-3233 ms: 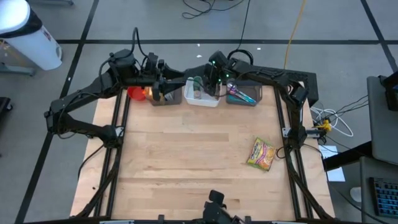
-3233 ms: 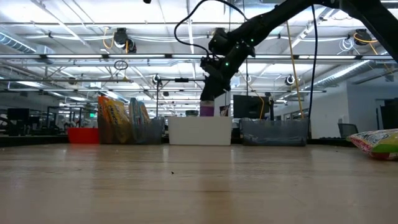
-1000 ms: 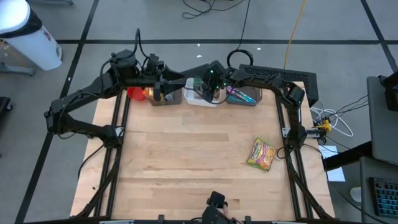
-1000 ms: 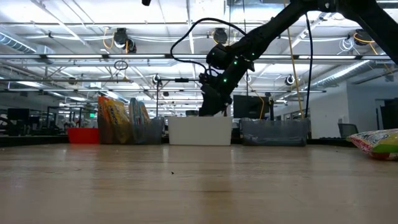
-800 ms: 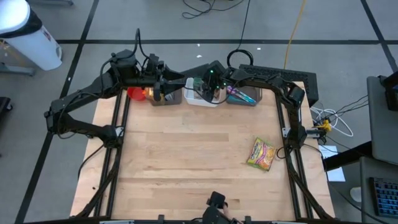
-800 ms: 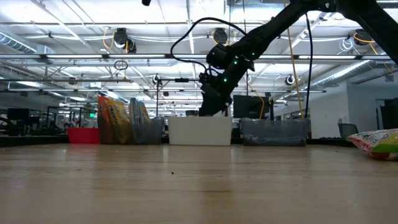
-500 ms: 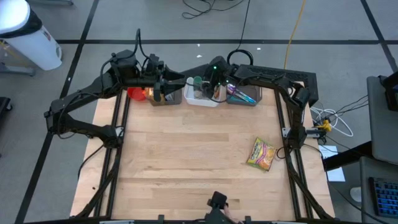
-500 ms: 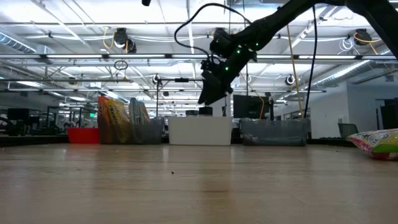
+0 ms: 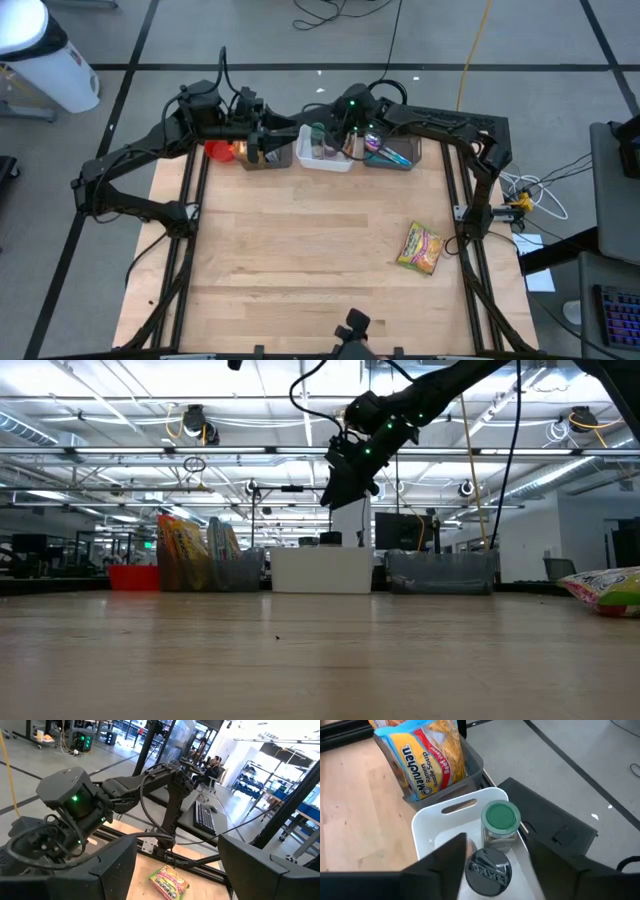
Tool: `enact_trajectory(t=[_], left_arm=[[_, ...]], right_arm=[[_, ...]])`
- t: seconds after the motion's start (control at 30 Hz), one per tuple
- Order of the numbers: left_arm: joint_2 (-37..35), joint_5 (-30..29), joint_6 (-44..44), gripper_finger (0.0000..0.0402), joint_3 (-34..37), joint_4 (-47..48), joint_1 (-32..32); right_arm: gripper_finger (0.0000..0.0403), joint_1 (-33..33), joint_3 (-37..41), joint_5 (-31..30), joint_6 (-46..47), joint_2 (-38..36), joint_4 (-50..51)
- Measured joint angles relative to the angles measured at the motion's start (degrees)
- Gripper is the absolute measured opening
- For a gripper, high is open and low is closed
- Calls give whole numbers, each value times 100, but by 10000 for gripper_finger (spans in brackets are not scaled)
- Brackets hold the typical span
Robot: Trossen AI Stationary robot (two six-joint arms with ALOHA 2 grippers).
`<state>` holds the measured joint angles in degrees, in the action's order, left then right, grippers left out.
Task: Pick & Place Food Item
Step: Put the purple seasoning bottle into the white bin
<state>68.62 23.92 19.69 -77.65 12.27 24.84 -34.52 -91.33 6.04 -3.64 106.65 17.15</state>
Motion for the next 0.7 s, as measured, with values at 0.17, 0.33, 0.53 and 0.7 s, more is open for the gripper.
enact_trajectory(t=[0.17, 0.33, 0.53, 0.7], left_arm=[[0, 0, 8, 280, 0, 0, 0], [1, -1, 8, 280, 0, 0, 0], [0, -2, 16, 280, 0, 0, 0], [26, -2, 27, 280, 0, -7, 0]], right_arm=[[106, 0, 0, -20, 0, -2, 109], [15, -7, 0, -4, -2, -2, 207], [4, 16, 1, 7, -2, -2, 247], [1, 20, 252, 21, 150, -2, 148]])
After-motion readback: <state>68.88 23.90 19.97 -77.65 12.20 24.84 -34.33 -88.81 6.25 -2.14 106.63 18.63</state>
